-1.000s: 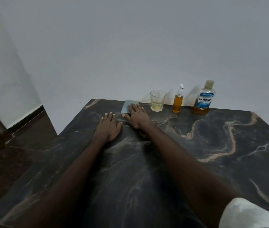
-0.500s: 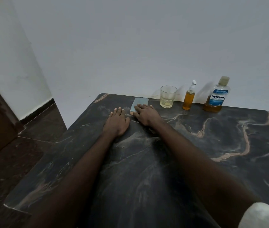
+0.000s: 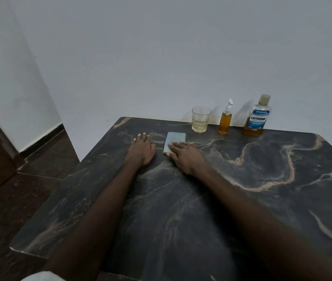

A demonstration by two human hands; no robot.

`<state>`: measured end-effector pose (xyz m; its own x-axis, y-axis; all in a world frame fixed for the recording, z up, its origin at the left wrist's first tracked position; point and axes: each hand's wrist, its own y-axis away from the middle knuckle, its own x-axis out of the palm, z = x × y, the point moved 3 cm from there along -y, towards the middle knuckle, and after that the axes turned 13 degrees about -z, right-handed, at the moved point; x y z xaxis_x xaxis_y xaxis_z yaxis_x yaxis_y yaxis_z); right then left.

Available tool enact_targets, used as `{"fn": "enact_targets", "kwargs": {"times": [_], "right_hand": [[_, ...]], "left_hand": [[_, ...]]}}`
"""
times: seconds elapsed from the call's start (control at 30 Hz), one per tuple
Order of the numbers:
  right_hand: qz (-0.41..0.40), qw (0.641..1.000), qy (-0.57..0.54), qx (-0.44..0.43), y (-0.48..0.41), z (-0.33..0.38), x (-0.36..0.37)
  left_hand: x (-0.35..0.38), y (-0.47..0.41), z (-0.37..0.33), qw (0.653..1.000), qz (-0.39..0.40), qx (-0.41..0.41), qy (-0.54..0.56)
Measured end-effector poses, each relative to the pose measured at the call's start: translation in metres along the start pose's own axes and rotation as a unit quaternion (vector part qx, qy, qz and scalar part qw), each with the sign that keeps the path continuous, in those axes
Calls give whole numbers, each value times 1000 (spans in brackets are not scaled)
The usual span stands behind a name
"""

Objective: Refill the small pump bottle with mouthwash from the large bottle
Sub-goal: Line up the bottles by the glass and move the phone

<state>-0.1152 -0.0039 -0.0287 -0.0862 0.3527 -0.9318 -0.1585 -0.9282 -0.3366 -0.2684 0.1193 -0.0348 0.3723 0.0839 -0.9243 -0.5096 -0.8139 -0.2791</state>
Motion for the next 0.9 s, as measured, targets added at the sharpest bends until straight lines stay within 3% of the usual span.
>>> {"fn": "enact_targets", "kwargs": {"times": [0.4, 0.73, 0.9], "right_hand": [[-7, 1000, -20, 16, 73, 4, -24], [-29, 999, -12, 10, 128, 10, -49], [-73, 996, 47, -4, 158, 17, -69]], "left_hand": [[-20, 18, -29, 997, 11, 19, -75], [-18, 63, -102, 996, 28, 75, -27], [-20, 79, -121, 995, 40, 85, -15]]}}
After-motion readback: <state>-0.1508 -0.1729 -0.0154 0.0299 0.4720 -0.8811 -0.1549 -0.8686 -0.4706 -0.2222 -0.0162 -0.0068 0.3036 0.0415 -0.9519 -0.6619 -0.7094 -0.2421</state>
